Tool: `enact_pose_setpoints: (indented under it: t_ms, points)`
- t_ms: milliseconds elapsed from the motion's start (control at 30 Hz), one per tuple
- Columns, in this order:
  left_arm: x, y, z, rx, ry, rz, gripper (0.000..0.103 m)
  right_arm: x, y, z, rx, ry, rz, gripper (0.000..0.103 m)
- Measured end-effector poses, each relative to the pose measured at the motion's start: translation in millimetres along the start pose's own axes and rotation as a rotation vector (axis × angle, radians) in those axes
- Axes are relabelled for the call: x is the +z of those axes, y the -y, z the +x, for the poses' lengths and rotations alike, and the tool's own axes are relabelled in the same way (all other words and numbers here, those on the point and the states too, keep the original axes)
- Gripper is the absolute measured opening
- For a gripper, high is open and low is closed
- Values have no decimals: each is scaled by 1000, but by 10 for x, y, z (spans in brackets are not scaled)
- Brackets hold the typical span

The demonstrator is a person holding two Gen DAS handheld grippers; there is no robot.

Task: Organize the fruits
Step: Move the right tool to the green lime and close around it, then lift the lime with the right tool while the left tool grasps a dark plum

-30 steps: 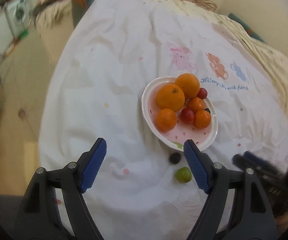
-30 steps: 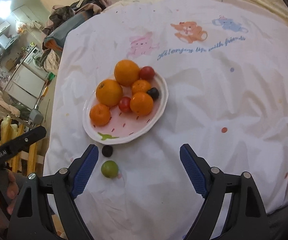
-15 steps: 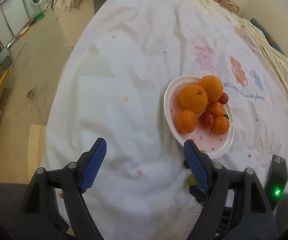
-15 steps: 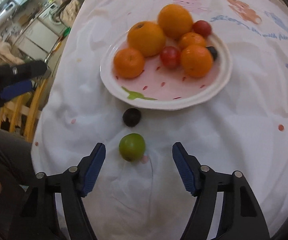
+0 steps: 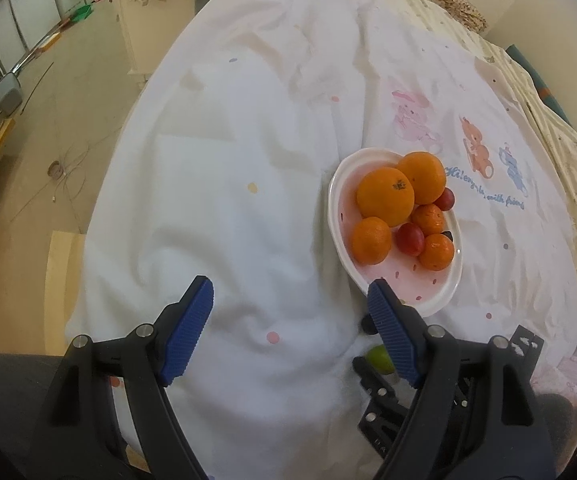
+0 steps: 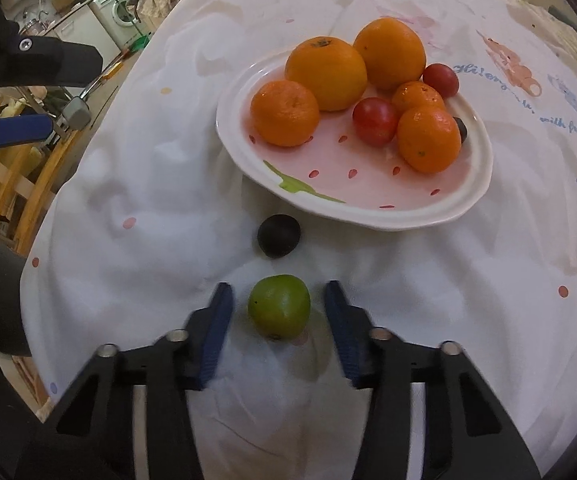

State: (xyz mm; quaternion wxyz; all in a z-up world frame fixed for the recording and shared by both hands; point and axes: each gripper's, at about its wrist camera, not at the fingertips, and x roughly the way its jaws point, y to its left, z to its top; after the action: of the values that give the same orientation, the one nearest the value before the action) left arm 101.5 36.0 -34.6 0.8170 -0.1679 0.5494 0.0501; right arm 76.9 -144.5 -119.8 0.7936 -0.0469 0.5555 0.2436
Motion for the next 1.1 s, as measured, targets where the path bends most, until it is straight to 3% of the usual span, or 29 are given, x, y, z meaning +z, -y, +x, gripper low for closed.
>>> enact_pose_setpoints:
  t_ms: [33,300,467,567,800,900,1033,1100]
  points:
    - [-3,5,6,1,-2,2,77,-1,8,-9,0,0,0,30]
    - [-5,-48,51,5,-21,-18,77,1,154,-209,77,-6,73,30]
    - [-32,-39,100,24,-30,-12,77,140,373,-685,121,74,113,30]
    - [-52,28,150,-7,-48,21,77,232,525,-902,131,114,141,30]
    - [-257,485,333,-40,-87,226,77,320,862,-1134,141,210,231,30]
    - [-440,770,476,-19,-105,365,74,261,1048,-1120,168,222,326,30]
    - [-588,983,610,6,-109,461,73,232,1188,-1144,175,243,398,30]
    - [-598,1036,679,19,-108,480,62,234,1229,-1151,178,246,411,30]
